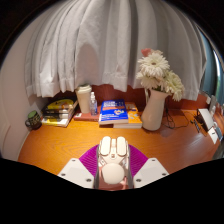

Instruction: Arrange mouse

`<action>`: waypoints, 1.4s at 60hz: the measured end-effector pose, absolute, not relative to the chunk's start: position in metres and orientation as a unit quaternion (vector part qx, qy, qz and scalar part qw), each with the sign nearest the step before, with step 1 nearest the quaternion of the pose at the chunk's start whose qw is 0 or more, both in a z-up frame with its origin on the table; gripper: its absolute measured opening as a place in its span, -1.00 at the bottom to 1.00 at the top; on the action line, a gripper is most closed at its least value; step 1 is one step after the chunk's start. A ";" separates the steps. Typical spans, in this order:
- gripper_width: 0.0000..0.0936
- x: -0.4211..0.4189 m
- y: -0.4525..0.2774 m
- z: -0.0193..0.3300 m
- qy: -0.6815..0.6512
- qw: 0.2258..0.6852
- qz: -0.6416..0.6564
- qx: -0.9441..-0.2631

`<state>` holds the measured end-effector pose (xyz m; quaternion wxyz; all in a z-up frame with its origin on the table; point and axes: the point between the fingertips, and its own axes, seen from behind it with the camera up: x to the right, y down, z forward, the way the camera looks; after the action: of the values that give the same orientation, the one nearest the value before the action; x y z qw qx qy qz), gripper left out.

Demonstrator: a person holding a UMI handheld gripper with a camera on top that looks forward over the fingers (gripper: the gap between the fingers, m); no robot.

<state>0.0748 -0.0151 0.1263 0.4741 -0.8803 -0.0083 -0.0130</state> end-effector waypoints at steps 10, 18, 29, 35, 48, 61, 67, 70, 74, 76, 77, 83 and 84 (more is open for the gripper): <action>-0.16 0.064 -0.018 0.044 -0.014 0.423 0.012 -0.906; -0.16 0.053 -0.017 0.005 -0.028 0.400 0.019 -0.916; 0.01 0.049 -0.018 -0.011 -0.038 0.401 0.014 -0.915; 0.14 0.048 -0.017 -0.011 -0.027 0.407 0.021 -0.913; 0.83 0.044 -0.030 0.002 -0.055 0.374 0.002 -0.926; 0.84 0.040 -0.081 0.087 -0.030 0.393 -0.005 -0.919; 0.83 0.038 -0.118 0.129 -0.004 0.412 -0.005 -0.911; 0.83 0.035 -0.139 0.148 0.001 0.418 -0.005 -0.908; 0.83 0.034 -0.166 0.166 0.008 0.426 -0.009 -0.904; 0.83 0.032 -0.179 0.172 0.011 0.429 -0.013 -0.903; 0.83 0.032 -0.185 0.175 0.012 0.430 -0.015 -0.902; 0.83 0.025 -0.218 0.185 0.012 0.430 -0.025 -0.902; 0.83 0.023 -0.223 0.186 0.010 0.430 -0.026 -0.903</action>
<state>0.0231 -0.2229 0.1864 0.4297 -0.9025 0.0103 -0.0257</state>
